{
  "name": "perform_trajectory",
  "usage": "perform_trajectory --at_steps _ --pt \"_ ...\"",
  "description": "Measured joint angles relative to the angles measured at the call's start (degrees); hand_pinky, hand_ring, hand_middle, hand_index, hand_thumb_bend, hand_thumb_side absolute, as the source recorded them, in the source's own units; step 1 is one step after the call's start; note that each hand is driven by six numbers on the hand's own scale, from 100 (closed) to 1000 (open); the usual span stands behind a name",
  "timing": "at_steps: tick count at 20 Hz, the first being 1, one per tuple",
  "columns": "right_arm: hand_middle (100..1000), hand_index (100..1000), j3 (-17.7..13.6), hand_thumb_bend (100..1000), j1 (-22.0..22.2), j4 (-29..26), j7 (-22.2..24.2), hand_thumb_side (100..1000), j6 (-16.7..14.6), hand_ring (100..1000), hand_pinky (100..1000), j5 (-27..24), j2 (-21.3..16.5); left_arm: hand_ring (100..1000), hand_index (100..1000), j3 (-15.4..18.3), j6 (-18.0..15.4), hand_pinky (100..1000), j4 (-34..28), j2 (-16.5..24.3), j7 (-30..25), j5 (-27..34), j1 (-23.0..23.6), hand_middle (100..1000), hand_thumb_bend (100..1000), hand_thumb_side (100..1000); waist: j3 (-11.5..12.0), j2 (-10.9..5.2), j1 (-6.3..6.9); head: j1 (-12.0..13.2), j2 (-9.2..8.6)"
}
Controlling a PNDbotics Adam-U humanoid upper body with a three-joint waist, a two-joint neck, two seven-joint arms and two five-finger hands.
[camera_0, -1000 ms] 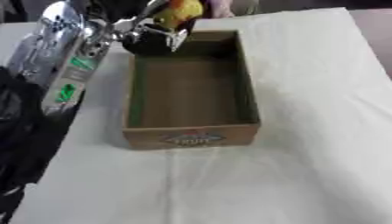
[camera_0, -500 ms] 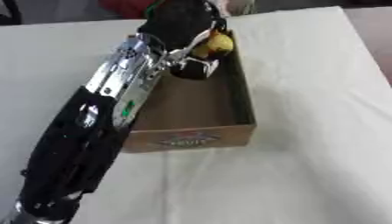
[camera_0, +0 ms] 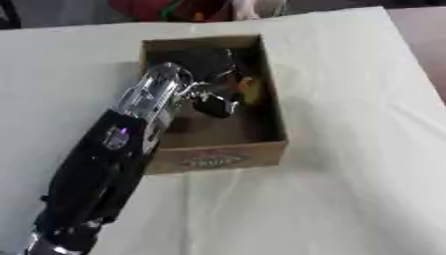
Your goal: Pick up objects on the table and place them in the box.
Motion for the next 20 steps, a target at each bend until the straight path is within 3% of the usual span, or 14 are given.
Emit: perform_trajectory --at_steps 4,13,20 --pt "622 804 -0.01 100 0.04 0.00 -0.08 774 0.05 520 589 0.00 0.02 711 810 0.34 0.36 483 0.05 0.01 -1.59 -1.05 0.00 718 179 594 0.04 -0.10 -0.01 -0.18 0.01" --pt "621 804 -0.13 100 0.56 0.00 -0.25 772 0.18 520 589 0.01 0.03 634 772 1.66 4.66 431 -6.98 0.66 2.35 -4.49 0.01 640 100 577 0.61 -0.19 -0.17 -0.57 0.11" --pt "621 804 -0.63 100 1.54 0.00 -0.71 770 0.06 520 589 0.09 0.03 511 704 8.31 9.97 381 -16.67 1.83 8.21 -2.26 -0.39 510 100 595 2.50 -0.90 -0.46 -1.86 0.57"
